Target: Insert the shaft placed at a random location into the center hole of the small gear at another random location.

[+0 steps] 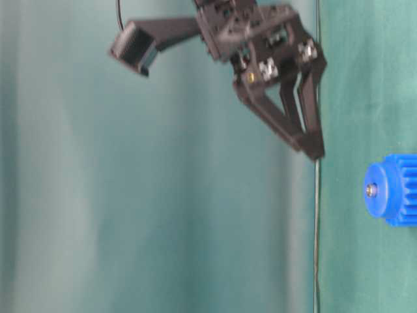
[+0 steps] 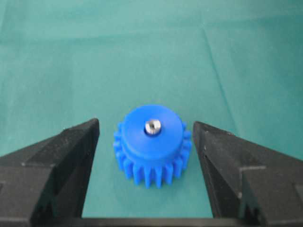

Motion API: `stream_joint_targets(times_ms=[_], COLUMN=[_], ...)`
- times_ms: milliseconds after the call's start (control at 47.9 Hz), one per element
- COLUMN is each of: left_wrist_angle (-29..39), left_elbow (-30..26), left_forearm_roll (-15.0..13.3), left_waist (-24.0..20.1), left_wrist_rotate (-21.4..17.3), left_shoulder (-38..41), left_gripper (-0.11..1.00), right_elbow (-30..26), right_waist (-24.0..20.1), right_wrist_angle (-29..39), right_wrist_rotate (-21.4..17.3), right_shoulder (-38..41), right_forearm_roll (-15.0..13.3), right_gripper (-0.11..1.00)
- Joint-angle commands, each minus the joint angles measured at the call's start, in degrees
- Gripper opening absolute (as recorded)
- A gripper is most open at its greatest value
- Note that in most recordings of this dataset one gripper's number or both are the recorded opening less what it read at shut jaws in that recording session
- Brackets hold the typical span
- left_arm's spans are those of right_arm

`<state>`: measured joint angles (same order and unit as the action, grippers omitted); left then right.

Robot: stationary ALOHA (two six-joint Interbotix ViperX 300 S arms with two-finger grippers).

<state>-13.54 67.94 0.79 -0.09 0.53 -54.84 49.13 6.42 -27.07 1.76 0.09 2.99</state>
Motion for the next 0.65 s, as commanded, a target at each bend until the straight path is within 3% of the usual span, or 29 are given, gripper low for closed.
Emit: stream_joint_targets(times_ms=[0, 626], left_wrist_angle=[-0.3, 0.2], left_elbow=[-1.1, -1.1], left_forearm_roll=[0.2, 0.2], left_waist=[0.0, 0.0], left_wrist_rotate=[0.0, 0.0], left_shoulder=[0.4, 0.4], left_gripper=[0.00, 0.00], right_elbow=[1.4, 13.3], right_waist=[-0.4, -0.7], right_wrist_angle=[-1.0, 1.6], right_wrist_rotate=[0.4, -0.2], right_shoulder=[-3.9, -20.0], right_forearm_roll=[0.3, 0.4], right_gripper=[0.78, 0.78])
